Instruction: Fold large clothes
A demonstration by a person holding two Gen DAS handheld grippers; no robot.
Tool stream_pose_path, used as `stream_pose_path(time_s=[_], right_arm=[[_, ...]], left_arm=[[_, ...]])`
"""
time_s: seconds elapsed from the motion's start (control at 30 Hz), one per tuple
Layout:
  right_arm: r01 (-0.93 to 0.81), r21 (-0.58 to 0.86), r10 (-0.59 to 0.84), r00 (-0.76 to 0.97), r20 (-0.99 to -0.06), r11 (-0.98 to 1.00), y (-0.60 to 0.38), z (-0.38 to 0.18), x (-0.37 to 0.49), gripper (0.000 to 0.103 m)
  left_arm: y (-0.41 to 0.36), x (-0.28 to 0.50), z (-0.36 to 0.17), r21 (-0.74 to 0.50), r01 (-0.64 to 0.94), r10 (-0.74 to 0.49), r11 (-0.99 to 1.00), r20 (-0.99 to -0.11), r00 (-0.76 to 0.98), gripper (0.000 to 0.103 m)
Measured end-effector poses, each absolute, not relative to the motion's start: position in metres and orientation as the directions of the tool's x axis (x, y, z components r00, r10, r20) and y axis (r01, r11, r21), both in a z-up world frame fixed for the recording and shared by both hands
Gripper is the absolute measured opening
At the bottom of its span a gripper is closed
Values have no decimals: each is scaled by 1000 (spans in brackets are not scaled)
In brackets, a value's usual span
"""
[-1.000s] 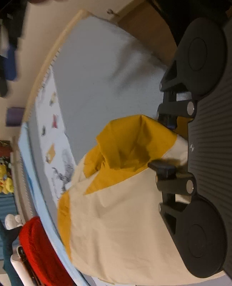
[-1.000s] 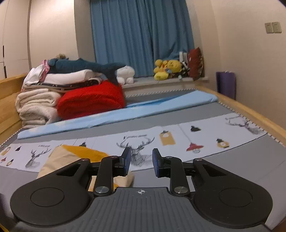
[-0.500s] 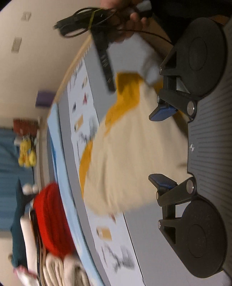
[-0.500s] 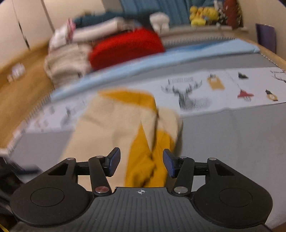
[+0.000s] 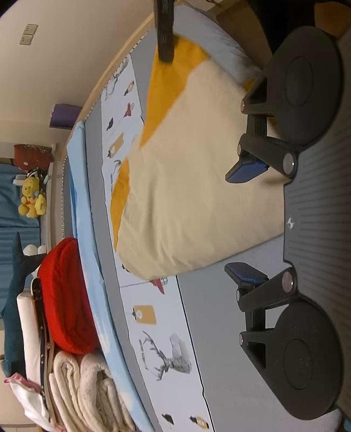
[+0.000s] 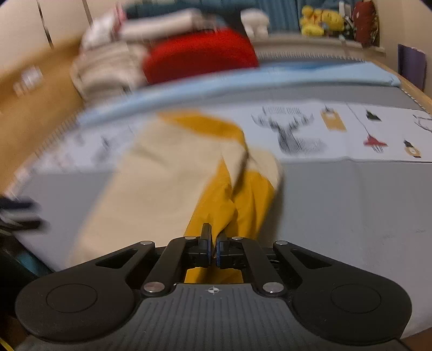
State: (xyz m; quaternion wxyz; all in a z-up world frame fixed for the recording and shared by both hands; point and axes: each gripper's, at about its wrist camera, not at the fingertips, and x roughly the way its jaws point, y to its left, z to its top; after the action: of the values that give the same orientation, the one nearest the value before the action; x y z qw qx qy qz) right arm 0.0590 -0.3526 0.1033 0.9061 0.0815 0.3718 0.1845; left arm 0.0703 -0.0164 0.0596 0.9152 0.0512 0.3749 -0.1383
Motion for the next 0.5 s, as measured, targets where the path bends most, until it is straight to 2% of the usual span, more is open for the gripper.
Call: stream_pose_path(time_s=[0.07, 0.1, 0.23, 0.33, 0.5], right_arm=[[-310, 314, 441, 665, -603, 897, -363, 112, 44, 2], [-311, 311, 440, 658, -612, 898, -366, 110, 40, 2], [-239, 245, 340, 565, -752, 940, -375, 73, 45, 1], [-196, 184, 255, 449, -856, 963, -374, 35, 53, 1], [-214, 87, 166, 386, -908, 973, -356, 8, 57, 1]], left_arm=[[-17, 84, 56, -49, 302, -248, 952, -702, 668, 70], [-18, 90, 53, -67, 311, -265, 948, -708, 655, 70], [-30, 110, 5, -122, 382, -317, 916, -803, 504, 70], [-40, 113, -36, -89, 392, -250, 916, -890, 382, 74], [-43, 106, 1, -30, 482, -282, 876, -841, 461, 73]])
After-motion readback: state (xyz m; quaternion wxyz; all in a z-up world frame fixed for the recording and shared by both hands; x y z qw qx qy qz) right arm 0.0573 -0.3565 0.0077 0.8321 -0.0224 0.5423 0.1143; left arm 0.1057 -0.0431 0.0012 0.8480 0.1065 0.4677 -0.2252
